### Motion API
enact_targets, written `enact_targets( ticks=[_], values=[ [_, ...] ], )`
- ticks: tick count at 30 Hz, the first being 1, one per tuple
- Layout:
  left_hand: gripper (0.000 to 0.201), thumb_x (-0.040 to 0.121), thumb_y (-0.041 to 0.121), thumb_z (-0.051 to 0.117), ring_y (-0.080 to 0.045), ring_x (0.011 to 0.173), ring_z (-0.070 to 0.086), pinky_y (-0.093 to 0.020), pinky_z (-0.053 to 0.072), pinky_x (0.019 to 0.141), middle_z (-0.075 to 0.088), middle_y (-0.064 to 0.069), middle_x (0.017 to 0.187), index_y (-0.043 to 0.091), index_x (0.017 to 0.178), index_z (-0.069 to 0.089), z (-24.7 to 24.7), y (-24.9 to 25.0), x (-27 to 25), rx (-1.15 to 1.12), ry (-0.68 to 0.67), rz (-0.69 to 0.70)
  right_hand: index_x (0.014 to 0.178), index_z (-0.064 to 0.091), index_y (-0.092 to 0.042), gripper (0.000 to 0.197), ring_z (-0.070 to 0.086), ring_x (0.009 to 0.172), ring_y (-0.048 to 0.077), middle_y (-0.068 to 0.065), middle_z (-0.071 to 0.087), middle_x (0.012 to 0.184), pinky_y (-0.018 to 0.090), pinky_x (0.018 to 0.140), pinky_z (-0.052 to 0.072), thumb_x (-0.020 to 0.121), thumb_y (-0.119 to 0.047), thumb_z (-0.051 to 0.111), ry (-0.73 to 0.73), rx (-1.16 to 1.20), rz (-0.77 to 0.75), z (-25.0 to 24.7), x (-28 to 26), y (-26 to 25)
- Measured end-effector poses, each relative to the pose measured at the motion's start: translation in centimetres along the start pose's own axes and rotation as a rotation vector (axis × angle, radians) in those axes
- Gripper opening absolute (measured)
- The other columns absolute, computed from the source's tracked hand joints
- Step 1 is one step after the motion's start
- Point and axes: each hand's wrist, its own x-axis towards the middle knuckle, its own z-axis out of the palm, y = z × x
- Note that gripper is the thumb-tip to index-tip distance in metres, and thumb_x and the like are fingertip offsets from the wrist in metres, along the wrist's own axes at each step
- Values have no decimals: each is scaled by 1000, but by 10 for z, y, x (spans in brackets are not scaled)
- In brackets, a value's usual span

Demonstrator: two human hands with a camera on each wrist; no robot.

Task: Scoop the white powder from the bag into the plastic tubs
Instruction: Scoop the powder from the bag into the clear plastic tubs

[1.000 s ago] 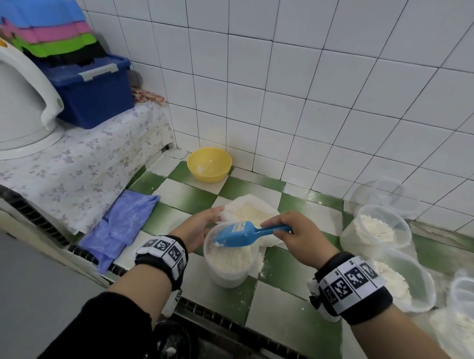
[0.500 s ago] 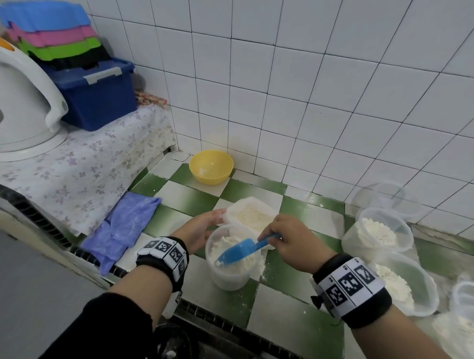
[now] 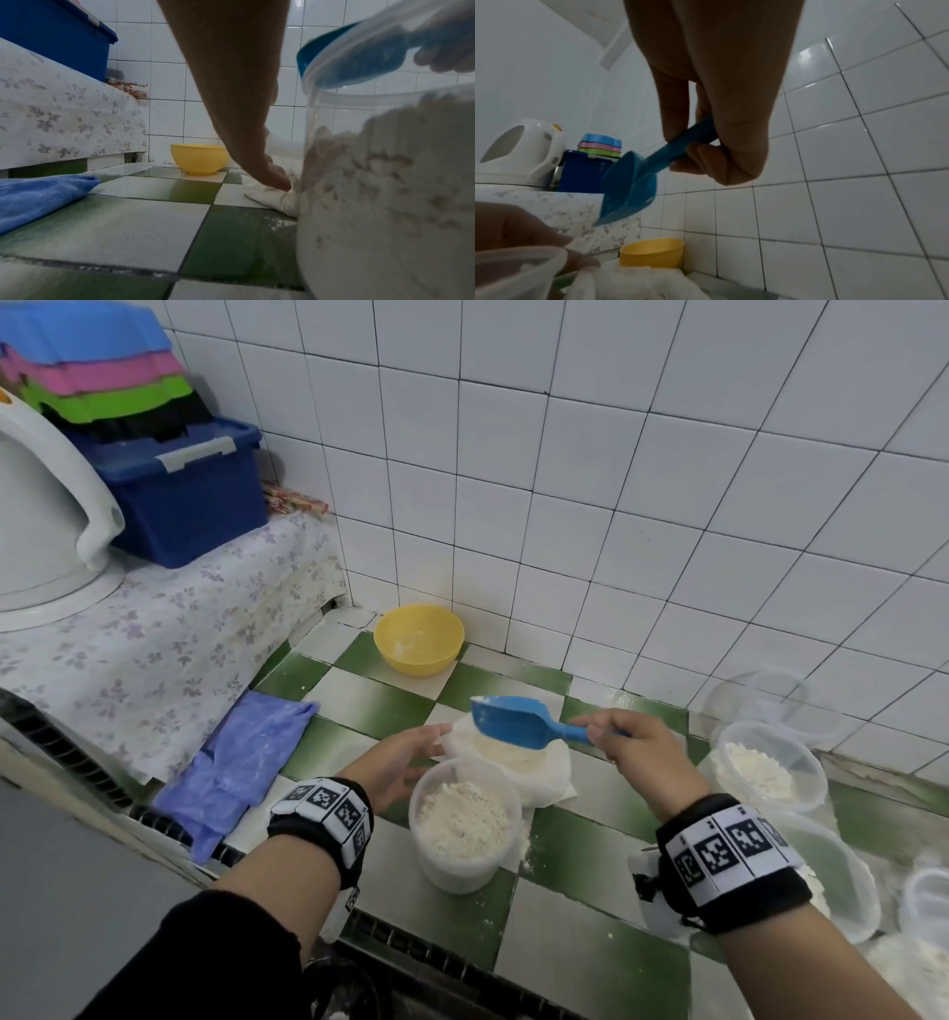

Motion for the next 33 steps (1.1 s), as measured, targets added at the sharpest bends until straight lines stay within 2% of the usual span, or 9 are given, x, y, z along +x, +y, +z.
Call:
enact_targets(
  ticks=[3,6,11,13,16,22,25,29,33],
  values=[
    [23,100,30,51,-24,98,63,-44,52,91,63,-5,116,26,118,63,0,0,2,-8,19,-6,88,69,-12,21,52,71,4,-4,66,85,17,65,36,93,-6,51,89,-11,83,8,12,18],
    [23,100,24,52,-21,92,64,-38,54,82,67,-4,108,23,121,62,-2,-1,5,9,20,15,75,65,-19,26,58,86,20,4,68,96,27,76,40,93,-9,49,111,-96,162,22,27,39],
    [30,95,18,61,-19,88,68,-35,55,78,72,-4,105,19,125,61,-5,-4,10,-25,27,19,104,66,-11,23,55,82,20,10,66,101,26,70,40,97,-20,46,74,-193,271,53,43,57],
    [33,94,18,62,-18,87,70,-33,56,73,72,-4,109,19,127,60,-5,-6,7,-35,24,24,110,62,-11,24,57,89,21,11,65,108,27,76,42,97,-22,45,53,-207,301,64,47,63],
    [35,95,21,62,-14,83,71,-27,56,64,71,-2,112,20,129,59,-6,-7,2,-23,12,40,117,55,-14,24,60,99,26,12,61,115,37,88,51,95,-24,51,48,-184,322,73,51,72],
    [37,93,24,65,-12,78,72,-25,54,54,71,-2,110,22,128,58,-10,-9,-8,-20,-8,37,119,53,-21,33,60,98,28,12,45,126,47,89,53,88,-32,59,53,-193,329,70,48,88],
    [37,90,24,67,-13,79,73,-25,54,54,72,-1,107,20,127,60,-14,-13,-13,-18,-3,47,122,51,-21,34,53,107,30,9,36,124,47,96,48,90,-31,56,92,-240,298,63,36,88],
    [34,91,22,65,-16,85,72,-26,54,57,73,-5,109,16,125,62,-21,-19,-20,-22,-18,73,125,52,-19,40,49,110,31,13,45,120,40,100,42,90,-36,54,311,-438,198,57,2,73],
    [29,92,23,65,-16,79,72,-29,55,58,75,-7,100,12,119,67,-28,-22,-29,23,-47,112,120,50,-18,32,60,74,19,4,61,80,33,72,49,95,-36,47,237,-277,116,74,-44,47]
  ],
)
